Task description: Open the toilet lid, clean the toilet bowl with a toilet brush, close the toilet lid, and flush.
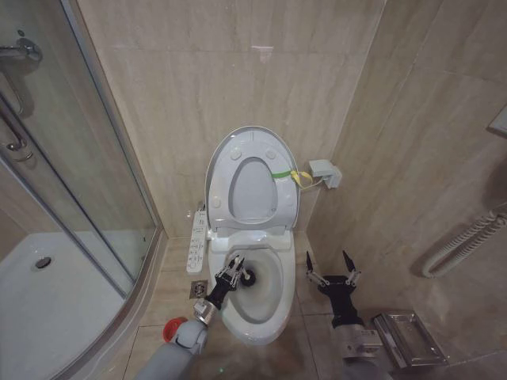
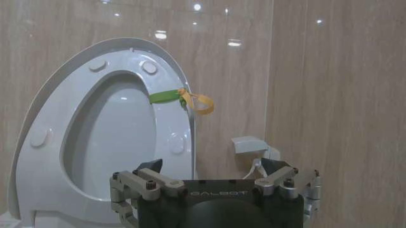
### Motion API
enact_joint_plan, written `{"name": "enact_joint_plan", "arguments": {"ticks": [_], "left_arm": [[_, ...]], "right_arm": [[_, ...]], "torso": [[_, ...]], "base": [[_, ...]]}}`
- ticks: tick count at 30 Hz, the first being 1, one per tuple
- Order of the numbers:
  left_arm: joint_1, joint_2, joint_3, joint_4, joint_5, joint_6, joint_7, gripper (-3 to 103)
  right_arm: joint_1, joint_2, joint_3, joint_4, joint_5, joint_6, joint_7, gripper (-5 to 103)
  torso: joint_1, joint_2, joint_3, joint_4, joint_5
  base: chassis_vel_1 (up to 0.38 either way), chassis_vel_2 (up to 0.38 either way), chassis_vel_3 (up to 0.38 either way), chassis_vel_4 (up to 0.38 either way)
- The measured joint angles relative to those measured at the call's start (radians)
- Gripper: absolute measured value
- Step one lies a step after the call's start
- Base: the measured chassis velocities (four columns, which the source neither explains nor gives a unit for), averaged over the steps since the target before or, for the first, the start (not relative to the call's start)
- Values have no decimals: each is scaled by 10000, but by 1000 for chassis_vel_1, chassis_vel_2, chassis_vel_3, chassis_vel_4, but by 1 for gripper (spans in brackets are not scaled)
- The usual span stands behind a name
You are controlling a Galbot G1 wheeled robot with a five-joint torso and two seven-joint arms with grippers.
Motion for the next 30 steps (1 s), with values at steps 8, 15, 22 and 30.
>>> {"name": "enact_joint_plan", "arguments": {"ticks": [8,15,22,30], "left_arm": [[249,53,55,-1121,103,50,-107,22],[837,213,296,-2841,274,446,-371,22],[1371,393,587,-4239,340,733,-471,22],[1373,352,749,-4054,62,748,-431,22]], "right_arm": [[0,0,0,0,1,0,0,100],[0,0,0,0,0,0,0,100],[0,0,0,0,0,0,-1,100],[0,0,0,0,0,0,0,100]], "torso": [[0,0,0,0,1],[0,0,-1,0,2],[-1,0,-1,0,2],[-1,0,-1,0,2]], "base": [[0,0,0,0],[0,0,0,0],[0,0,0,0],[0,0,0,0]]}}
